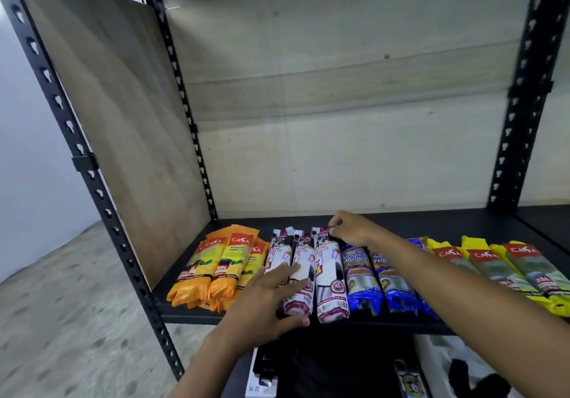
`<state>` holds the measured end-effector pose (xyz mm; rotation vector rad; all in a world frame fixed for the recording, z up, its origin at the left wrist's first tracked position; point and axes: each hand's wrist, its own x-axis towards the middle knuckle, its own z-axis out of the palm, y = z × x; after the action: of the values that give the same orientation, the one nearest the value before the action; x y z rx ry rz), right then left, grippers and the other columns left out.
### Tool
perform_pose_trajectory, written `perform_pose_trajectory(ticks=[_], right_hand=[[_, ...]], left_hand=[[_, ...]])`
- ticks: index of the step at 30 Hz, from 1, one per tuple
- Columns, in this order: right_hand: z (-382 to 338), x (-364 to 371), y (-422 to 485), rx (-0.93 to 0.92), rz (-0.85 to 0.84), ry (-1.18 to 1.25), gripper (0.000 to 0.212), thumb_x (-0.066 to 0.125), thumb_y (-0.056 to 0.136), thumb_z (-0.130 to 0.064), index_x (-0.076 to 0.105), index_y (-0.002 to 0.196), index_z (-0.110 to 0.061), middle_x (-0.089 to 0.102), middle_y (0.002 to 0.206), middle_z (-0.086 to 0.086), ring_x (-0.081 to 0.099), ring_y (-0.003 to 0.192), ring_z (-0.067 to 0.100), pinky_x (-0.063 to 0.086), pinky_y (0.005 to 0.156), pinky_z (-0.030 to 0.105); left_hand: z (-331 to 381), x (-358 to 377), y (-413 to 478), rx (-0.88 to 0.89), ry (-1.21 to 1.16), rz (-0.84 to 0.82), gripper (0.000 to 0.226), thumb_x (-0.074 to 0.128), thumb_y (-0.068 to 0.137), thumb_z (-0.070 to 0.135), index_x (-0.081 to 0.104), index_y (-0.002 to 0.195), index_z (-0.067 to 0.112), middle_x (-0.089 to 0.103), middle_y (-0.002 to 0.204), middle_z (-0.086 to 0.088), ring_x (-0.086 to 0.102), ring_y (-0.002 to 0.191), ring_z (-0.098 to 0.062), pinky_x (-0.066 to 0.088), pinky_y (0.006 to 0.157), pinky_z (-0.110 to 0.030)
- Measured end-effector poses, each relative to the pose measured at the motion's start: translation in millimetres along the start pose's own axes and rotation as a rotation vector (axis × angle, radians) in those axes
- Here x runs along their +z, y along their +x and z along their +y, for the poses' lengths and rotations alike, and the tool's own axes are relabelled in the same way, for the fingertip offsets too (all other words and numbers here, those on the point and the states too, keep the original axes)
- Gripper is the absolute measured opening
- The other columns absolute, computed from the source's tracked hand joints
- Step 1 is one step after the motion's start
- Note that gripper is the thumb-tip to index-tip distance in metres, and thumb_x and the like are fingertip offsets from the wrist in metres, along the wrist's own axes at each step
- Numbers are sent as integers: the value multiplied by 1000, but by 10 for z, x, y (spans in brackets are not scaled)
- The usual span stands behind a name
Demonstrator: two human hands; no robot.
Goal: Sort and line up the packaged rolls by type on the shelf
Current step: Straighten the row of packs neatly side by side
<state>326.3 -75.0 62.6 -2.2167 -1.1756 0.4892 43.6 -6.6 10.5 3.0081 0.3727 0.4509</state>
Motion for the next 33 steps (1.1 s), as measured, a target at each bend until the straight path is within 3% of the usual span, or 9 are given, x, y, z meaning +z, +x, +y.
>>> perform_pose_trajectory(ticks=[4, 6, 9, 12, 18, 23, 28, 30, 33], right_hand=[[7, 57, -43, 10, 111, -288, 42, 50, 101, -40, 47, 139, -22, 56, 141, 6, 49, 128, 29, 30, 108, 50], [-62, 16, -247, -106, 109, -368, 52, 45, 102, -46, 40, 148, -22, 46, 153, 5, 39, 140, 29, 25, 113, 53], [-193, 12, -811, -333, -50, -458, 80, 43, 92, -71, 26, 157, -27, 25, 164, -1, 18, 152, 20, 12, 121, 52], [-198, 166, -1309, -362, -208, -608, 113, 37, 70, -94, 10, 160, -30, 7, 168, -4, -3, 155, 16, -4, 123, 54], [2, 494, -1327, -427, -44, -783, 85, 45, 97, -60, 11, 159, -14, 6, 168, 12, 5, 155, 27, -2, 124, 51], [44, 560, -1262, -429, -53, -774, 84, 43, 100, -58, 5, 160, -12, 1, 168, 13, 1, 155, 27, -3, 124, 51], [34, 581, -1299, -384, -89, -749, 81, 40, 102, -52, -3, 160, -14, -10, 167, 12, -9, 154, 26, -2, 124, 47], [41, 603, -1302, -392, -90, -753, 80, 39, 104, -49, -5, 159, -13, -13, 167, 14, -12, 154, 27, -3, 122, 46], [79, 605, -1294, -412, -71, -748, 81, 39, 104, -49, -7, 159, -11, -11, 167, 14, -10, 154, 26, -2, 123, 45]], left_hand=[[-28, 89, 69, -17, 22, 60, 70, 49, 81, 78, 44, 143, 46, 34, 155, 19, 30, 144, -7, 28, 118, -46], [-18, 128, 74, -48, 10, 91, 70, 51, 79, 78, 47, 141, 45, 37, 153, 19, 35, 141, -10, 34, 115, -42], [0, 168, 72, -68, 15, 104, 71, 50, 78, 77, 43, 143, 48, 36, 154, 19, 33, 142, -10, 35, 113, -37], [1, 175, 63, -71, -10, 90, 75, 47, 78, 80, 29, 147, 54, 26, 158, 18, 21, 146, -9, 25, 118, -35], [-7, 192, 74, -53, 1, -26, 82, 39, 77, 88, 8, 148, 59, -4, 162, 18, -7, 148, -6, -3, 120, -40], [24, 279, 118, -86, 60, 14, 83, 29, 75, 92, 12, 149, 57, 3, 163, 15, 0, 151, -12, 4, 122, -46], [71, 333, 134, -82, 111, 42, 79, 32, 79, 86, -1, 147, 61, 11, 164, 8, 10, 151, -17, 9, 121, -50], [52, 347, 149, -78, 143, 42, 77, 31, 79, 84, 5, 147, 61, 15, 164, 6, 16, 150, -17, 14, 120, -51], [73, 352, 189, -99, 161, 34, 68, 39, 77, 79, 35, 141, 56, 33, 158, 0, 40, 140, -23, 28, 116, -54]])
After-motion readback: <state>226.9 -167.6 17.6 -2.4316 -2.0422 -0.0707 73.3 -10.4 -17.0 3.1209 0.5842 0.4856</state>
